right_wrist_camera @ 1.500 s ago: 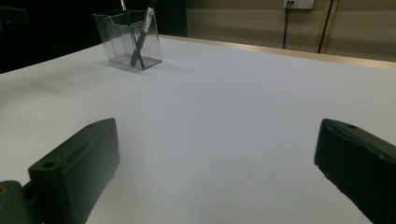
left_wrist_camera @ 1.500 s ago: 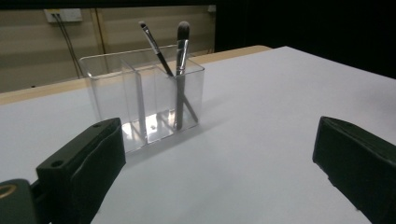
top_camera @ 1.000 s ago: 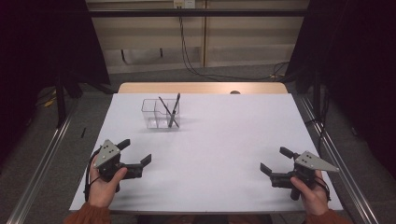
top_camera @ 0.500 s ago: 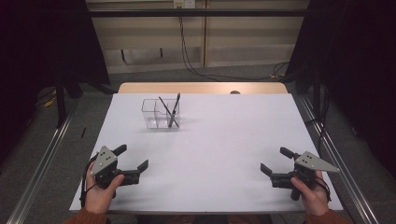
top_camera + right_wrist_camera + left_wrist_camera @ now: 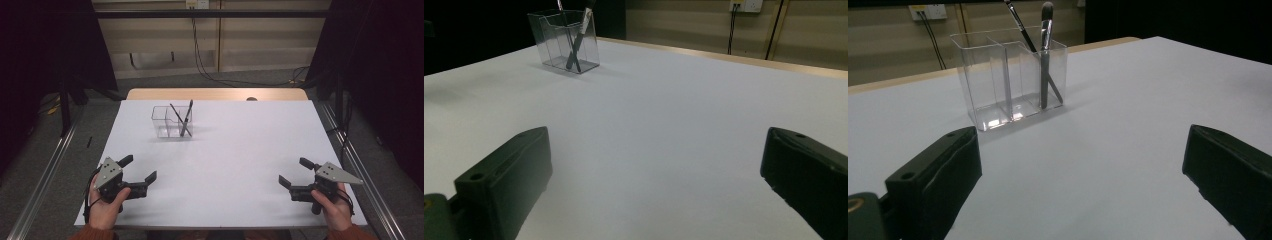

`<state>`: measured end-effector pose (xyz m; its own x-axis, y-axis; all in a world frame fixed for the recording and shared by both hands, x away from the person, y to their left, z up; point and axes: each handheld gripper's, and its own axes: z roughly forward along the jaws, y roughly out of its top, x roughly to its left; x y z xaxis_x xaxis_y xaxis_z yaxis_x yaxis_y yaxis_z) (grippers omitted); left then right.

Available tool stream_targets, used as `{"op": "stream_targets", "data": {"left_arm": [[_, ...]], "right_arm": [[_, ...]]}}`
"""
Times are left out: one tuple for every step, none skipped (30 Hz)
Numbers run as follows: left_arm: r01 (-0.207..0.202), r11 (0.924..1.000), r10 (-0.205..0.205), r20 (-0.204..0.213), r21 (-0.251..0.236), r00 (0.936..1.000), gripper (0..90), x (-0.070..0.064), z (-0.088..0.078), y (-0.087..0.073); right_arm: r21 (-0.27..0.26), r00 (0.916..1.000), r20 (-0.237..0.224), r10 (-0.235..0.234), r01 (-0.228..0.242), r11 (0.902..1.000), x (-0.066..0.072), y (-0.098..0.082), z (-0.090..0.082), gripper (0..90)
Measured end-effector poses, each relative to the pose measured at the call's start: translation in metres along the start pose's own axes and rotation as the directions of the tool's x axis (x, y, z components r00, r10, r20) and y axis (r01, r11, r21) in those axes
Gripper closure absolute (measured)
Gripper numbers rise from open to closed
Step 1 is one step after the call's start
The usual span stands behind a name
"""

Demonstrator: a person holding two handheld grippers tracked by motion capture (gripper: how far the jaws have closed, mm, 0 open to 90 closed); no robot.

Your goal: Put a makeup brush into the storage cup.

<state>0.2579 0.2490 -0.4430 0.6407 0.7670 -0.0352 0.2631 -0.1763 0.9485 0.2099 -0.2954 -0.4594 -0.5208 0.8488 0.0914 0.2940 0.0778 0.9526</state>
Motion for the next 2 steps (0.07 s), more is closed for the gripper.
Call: {"op": "stream_targets", "data": {"left_arm": [[0.002,1.0,-0.002,-0.001,0.002,1.0,2.4,0.0001,0.0004,-0.0002],[0.003,1.0,-0.003,-0.001,0.004,1.0,2.4,0.0002,0.0008,-0.0005]], "right_arm": [[0.001,1.0,0.0,0.001,-0.001,1.0,-0.0006,-0.0001,-0.0001,0.0],[0.0,1.0,0.0,-0.001,0.001,1.0,-0.0011,-0.0002,-0.0003,0.0]]}}
